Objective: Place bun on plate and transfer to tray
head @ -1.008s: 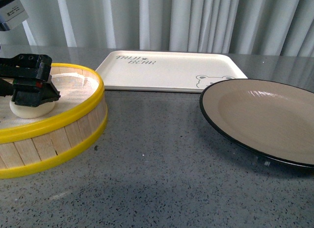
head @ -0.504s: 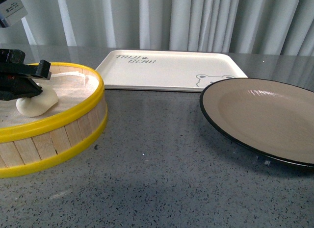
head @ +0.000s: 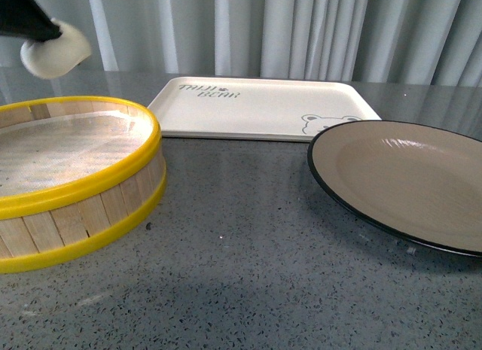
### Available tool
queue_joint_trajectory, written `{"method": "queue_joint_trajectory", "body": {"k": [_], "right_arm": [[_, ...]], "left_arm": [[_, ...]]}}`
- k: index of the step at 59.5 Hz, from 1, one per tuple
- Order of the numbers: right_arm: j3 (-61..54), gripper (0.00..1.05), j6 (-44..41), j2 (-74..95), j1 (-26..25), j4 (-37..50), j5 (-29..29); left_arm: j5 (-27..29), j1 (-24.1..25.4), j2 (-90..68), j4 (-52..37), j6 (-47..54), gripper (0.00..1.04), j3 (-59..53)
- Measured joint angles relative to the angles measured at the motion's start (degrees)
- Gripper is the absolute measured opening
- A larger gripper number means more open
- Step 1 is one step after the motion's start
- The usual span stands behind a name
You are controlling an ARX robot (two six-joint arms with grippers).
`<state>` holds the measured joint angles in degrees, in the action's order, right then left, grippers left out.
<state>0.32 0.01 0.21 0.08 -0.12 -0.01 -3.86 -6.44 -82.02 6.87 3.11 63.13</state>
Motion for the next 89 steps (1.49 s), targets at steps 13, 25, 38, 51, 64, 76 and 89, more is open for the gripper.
{"method": "queue_joint_trajectory", "body": {"k": [13,25,38,51,64,76,89], "right_arm": [[0.0,0.96,0.0,0.0,0.0,0.0,0.0],[0.0,0.96,0.0,0.0,0.0,0.0,0.0],[0.0,0.96,0.0,0.0,0.0,0.0,0.0],[0.0,0.96,0.0,0.0,0.0,0.0,0.0],[0.0,0.96,0.0,0.0,0.0,0.0,0.0],[0.0,0.96,0.0,0.0,0.0,0.0,0.0],[0.0,0.96,0.0,0.0,0.0,0.0,0.0]], "left_arm": [[2.4,-11.9,-1.2,-3.0,-0.5,0.04,7.9],[2.2,-20.4,-9.0,-2.8,1.5,0.04,16.8],[0.9,-27.3,-20.5,-0.5,3.6,0.04,26.1],[0.2,-30.7,-27.9,2.5,5.5,0.04,34.0],[-1.7,-31.1,-29.4,3.3,8.6,0.04,32.3],[-1.8,-31.8,-29.7,2.1,10.4,0.04,28.2],[-2.8,-34.2,-29.8,1.3,11.6,0.04,25.9]]}}
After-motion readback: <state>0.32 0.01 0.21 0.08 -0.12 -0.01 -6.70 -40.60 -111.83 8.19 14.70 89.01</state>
